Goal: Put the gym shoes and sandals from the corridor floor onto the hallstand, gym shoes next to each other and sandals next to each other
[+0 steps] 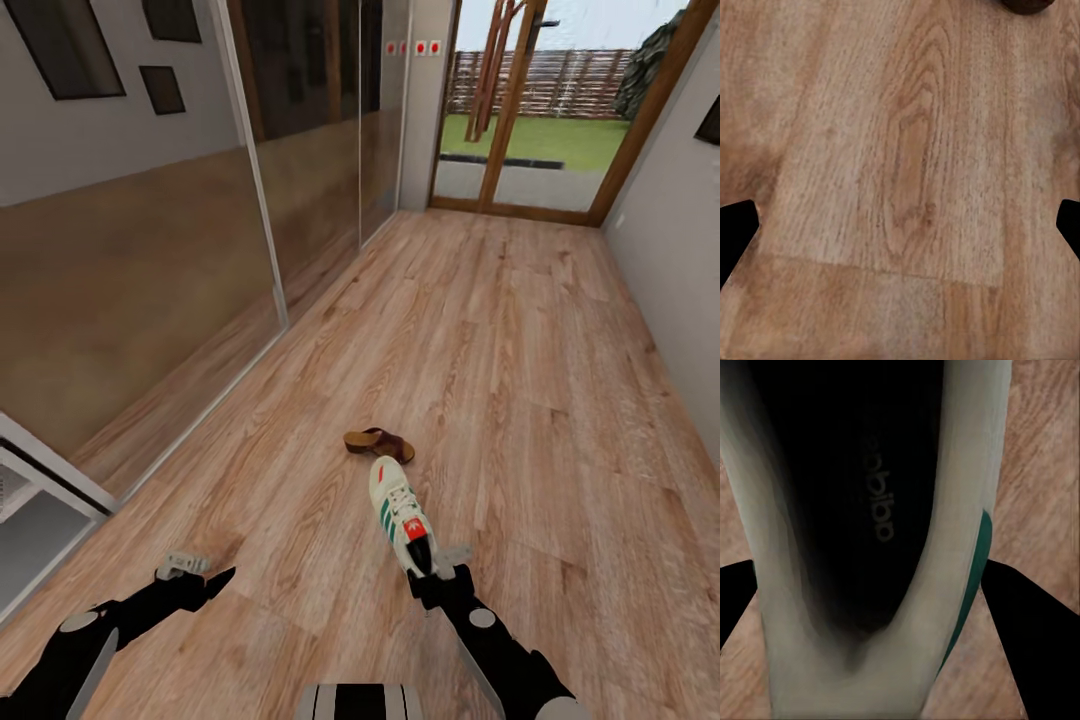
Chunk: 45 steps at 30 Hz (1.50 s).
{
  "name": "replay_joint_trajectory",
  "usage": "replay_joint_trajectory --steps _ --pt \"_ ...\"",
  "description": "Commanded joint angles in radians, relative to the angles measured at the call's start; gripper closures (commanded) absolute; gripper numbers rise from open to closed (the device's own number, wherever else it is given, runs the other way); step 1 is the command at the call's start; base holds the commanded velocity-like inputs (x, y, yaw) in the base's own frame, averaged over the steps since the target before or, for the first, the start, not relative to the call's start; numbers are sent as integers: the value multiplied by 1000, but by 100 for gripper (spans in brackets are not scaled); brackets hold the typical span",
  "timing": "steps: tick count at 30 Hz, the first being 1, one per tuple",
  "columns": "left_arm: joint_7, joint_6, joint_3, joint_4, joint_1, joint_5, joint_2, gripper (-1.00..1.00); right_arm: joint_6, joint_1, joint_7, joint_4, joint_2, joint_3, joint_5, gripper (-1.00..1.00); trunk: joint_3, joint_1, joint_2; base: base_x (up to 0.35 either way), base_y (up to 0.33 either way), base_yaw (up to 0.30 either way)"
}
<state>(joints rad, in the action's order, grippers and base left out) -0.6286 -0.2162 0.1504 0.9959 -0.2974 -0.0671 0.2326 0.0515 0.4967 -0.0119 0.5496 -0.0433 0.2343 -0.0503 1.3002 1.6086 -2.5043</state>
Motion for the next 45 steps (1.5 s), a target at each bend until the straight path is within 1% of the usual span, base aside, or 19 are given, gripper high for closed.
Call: replay_joint_trajectory --steps 1,5,10,11,12,15,18,19,22,25,26,31,32,34,35,39,40,45 --pt "-4 6 5 0 6 -8 0 -100 9 0 0 -2 1 1 -5 100 -5 -1 0 0 0 0" --pt "3 78 14 -9 33 -10 -3 -100 27 0 0 -3 3 2 -7 100 -27 -2 1 0 0 0" --pt "27 123 19 -49 49 -13 -9 -100 35 -3 0 -2 8 2 -8 100 -54 -5 2 0 0 0" --pt "36 126 21 -56 50 -15 -8 -100 37 -9 0 -2 9 2 -7 100 -59 -5 2 0 0 0" --pt "45 131 23 -66 52 -17 -8 -100 40 -29 -1 -2 11 1 -6 100 -65 -5 3 0 0 0" --pt "49 132 25 -72 53 -18 -7 -100 57 -47 -2 -2 16 0 -5 100 -81 -7 3 0 0 0" --pt "51 134 33 -75 53 -18 -8 -100 93 -60 -2 -2 26 -1 -4 100 -97 -8 4 0 0 0" --pt "52 135 43 -81 53 -15 -12 -100 128 -70 -2 -3 46 -1 -3 100 -103 -9 4 0 0 0" --pt "52 136 46 -86 53 -17 -13 -100 139 -76 -2 -5 64 -1 -2 100 -117 -20 25 0 0 0" --pt "52 136 48 -88 53 -18 -13 -100 144 -84 -2 -5 76 -1 -2 100 -131 -32 46 0 0 0" --pt "53 136 55 -89 54 -19 -13 -100 146 -89 -2 -6 85 -3 6 100 -135 -35 53 0 0 0" --pt "53 135 65 -91 54 -18 -14 -100 146 -96 -2 -6 91 -6 16 100 -159 -55 88 0 0 0" --pt "53 136 66 -94 54 -18 -14 -100 147 -98 -2 -7 106 -14 18 100 -164 -58 95 0 0 0" --pt "53 136 67 -96 54 -18 -15 -100 147 -100 -2 -7 116 -22 19 100 -173 -66 109 0 0 -2" --pt "53 136 67 -98 54 -18 -15 -100 147 -104 -2 -7 124 -32 19 100 -175 -66 109 0 0 -21" --pt "53 136 67 -99 54 -19 -14 -100 146 -108 -2 -7 134 -56 19 100 -181 -66 109 0 0 -38" --pt "52 136 67 -99 54 -19 -14 -100 146 -110 -1 -7 136 -68 19 100 -182 -66 109 0 0 -52" --pt "52 137 68 -100 54 -19 -13 -100 146 -115 -1 -6 139 -86 20 100 -190 -66 109 0 0 -59"
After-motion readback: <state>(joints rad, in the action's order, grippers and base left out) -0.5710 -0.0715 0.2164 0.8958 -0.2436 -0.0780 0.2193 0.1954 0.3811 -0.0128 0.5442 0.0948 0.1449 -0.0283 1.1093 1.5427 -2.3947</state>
